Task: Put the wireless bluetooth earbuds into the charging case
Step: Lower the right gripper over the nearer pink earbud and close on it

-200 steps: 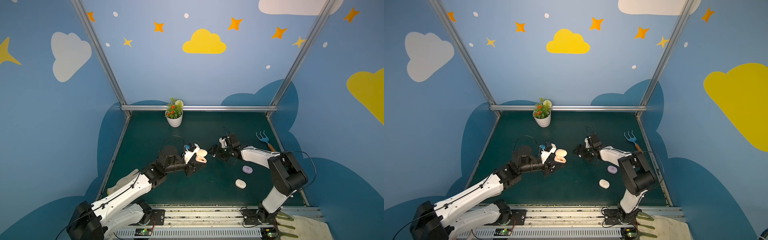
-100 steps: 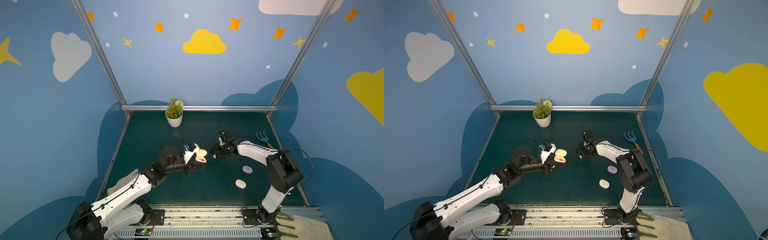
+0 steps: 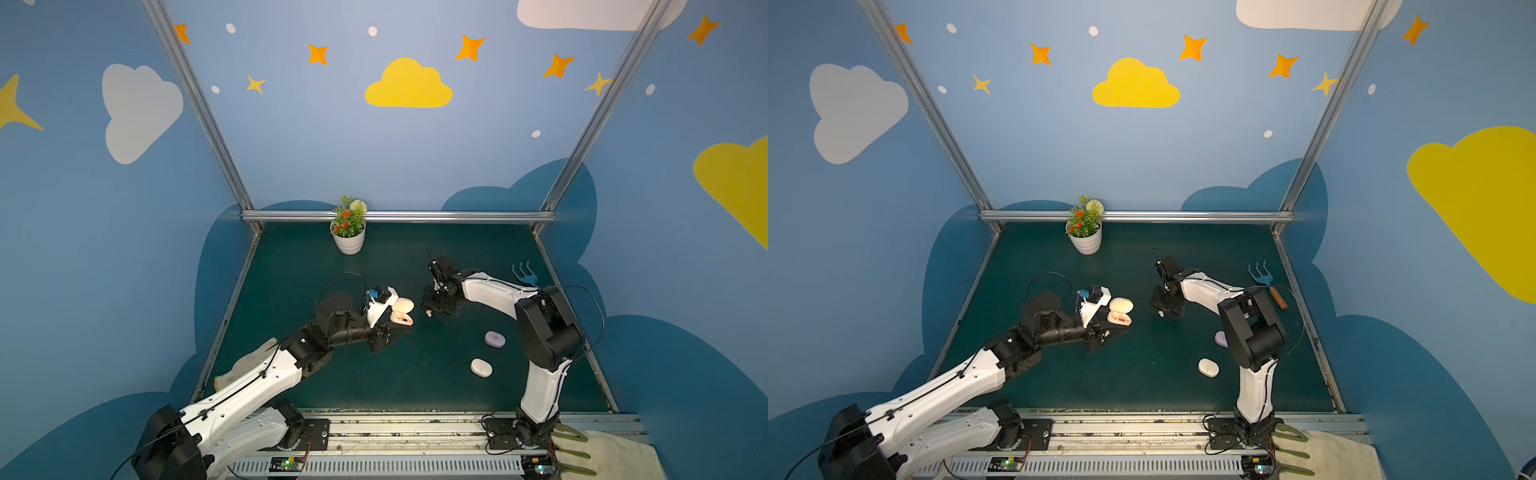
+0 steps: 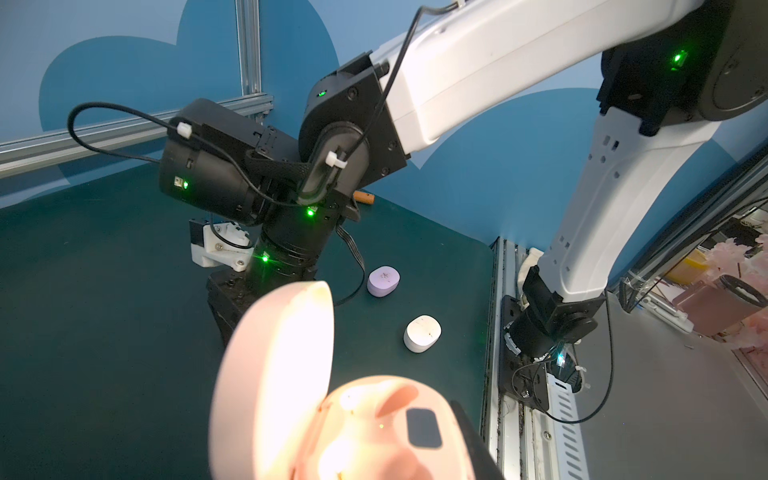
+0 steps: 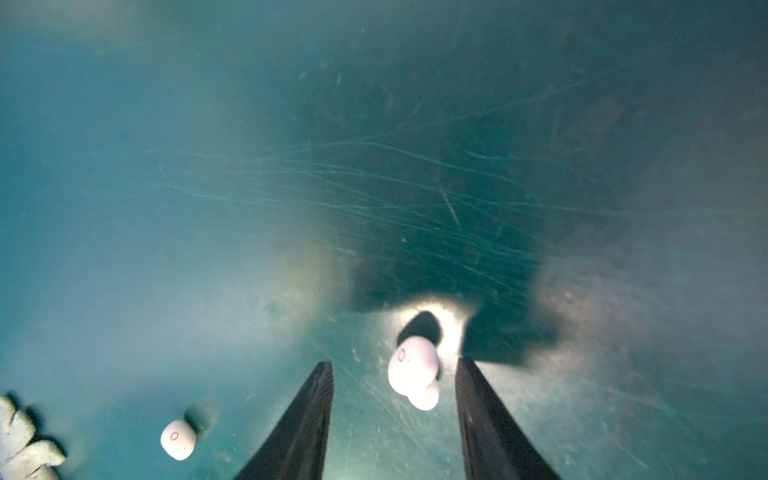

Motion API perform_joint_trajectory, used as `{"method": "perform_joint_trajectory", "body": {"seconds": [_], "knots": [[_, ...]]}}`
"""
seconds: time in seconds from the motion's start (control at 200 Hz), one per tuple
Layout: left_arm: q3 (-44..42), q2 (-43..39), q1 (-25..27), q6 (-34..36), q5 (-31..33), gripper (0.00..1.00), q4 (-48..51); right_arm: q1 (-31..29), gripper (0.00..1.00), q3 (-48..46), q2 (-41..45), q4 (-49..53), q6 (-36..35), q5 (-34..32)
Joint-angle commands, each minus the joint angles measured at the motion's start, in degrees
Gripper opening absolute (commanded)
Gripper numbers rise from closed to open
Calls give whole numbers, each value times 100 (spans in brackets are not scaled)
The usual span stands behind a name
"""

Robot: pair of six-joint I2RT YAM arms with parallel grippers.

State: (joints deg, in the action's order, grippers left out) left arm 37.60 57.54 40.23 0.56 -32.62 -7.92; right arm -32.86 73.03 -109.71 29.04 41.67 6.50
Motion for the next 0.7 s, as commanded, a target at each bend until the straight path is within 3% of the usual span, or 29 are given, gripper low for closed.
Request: {"method": "perform_joint_trajectory", "body": {"seconds": [0.0, 0.461, 0.696], "knots": [[-21, -107, -32, -15, 21, 12, -143, -66, 46, 150, -138, 256, -55, -34], [-22, -74, -74, -40, -23, 12, -208, -109, 37, 662, -627, 922, -345, -202], [-27, -102, -87, -56, -43, 12, -218, -102, 37, 790, -747, 1104, -432, -412]]}}
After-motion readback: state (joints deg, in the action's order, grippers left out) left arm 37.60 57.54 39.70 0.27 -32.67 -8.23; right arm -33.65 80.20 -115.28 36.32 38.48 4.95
